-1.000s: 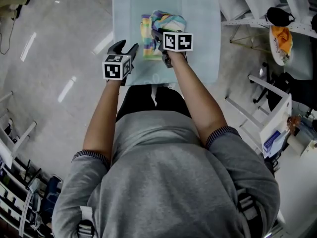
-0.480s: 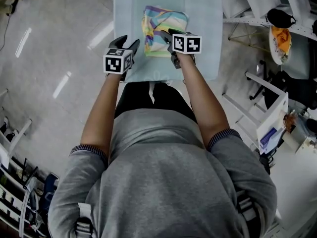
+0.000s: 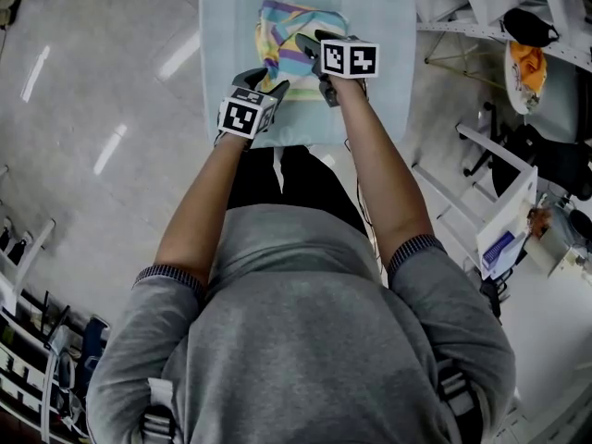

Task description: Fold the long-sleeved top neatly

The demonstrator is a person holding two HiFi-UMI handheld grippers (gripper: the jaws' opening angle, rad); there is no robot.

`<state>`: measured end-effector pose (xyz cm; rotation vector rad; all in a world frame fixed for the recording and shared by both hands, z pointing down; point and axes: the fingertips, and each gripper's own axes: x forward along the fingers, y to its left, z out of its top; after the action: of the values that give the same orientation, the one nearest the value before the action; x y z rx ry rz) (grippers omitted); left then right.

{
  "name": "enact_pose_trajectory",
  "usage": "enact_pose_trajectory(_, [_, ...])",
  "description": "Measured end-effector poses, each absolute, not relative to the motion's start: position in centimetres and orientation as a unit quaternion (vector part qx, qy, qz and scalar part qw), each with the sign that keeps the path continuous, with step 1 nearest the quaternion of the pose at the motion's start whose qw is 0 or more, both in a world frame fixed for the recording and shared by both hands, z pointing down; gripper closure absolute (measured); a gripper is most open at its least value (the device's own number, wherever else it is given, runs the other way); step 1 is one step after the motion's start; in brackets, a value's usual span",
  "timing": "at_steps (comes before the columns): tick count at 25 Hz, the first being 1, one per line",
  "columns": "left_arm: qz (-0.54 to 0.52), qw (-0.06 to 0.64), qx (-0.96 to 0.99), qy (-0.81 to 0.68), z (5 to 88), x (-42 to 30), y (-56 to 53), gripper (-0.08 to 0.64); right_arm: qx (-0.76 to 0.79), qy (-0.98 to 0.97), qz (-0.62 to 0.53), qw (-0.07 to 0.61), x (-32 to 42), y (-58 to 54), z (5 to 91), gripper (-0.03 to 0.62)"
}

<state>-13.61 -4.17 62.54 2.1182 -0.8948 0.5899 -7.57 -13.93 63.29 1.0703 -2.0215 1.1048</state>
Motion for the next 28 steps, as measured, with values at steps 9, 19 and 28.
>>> enact_pose_trajectory(9, [0.282, 0.389, 0.814, -0.326, 68.2, -11.3, -2.7, 0.457, 0.37, -0.761, 0.347, 0.405, -11.2, -16.1, 67.8, 0.376])
enact_pose_trajectory(19, [0.218, 0.397, 0.831, -0.323, 64.6, -12.2, -1.5, 0.525, 0.351, -0.794, 0.34, 0.361, -12.4, -17.2, 64.8, 0.556])
enact_pose_trajectory(28, [0.196, 0.442, 0.804, -0.346, 65.3, -14.3, 0.5, 0.525, 0.328, -0.803, 0.361, 0.343, -16.0, -18.2, 65.7, 0.545])
